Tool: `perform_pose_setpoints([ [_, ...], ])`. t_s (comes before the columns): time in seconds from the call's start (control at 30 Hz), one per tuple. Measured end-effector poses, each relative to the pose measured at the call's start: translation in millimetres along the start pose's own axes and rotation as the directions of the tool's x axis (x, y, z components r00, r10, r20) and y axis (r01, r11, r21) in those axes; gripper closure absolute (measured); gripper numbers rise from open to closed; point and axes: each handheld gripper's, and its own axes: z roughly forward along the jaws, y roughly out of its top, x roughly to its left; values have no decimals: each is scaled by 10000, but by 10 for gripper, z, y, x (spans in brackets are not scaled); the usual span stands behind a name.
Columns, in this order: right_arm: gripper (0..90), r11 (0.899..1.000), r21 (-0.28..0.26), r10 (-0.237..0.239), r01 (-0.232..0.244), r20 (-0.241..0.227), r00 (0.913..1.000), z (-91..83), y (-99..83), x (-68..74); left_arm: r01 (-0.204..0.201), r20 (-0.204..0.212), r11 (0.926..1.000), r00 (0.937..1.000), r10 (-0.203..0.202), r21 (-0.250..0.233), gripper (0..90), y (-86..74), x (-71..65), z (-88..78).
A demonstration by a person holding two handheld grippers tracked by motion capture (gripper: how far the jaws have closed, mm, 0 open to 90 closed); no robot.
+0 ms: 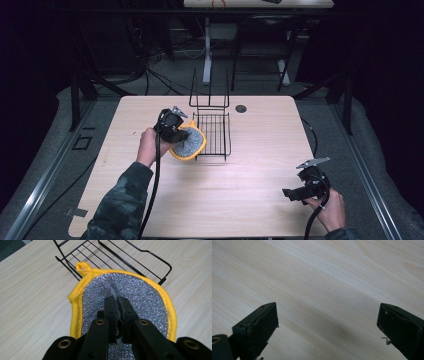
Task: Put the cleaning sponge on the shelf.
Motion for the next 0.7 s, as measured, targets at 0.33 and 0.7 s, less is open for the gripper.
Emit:
perform_pose_setpoints([
  [0.33, 31, 10000, -15, -10, 10, 9, 10000, 2, 0, 3, 17, 31, 9999, 10000, -17, -144, 866, 19, -50, 59],
  [0.7, 31, 10000, 50, -27, 27, -17, 10000, 3, -2, 5, 107, -16, 9981, 9999, -109, -604, 866, 7, -147, 163],
])
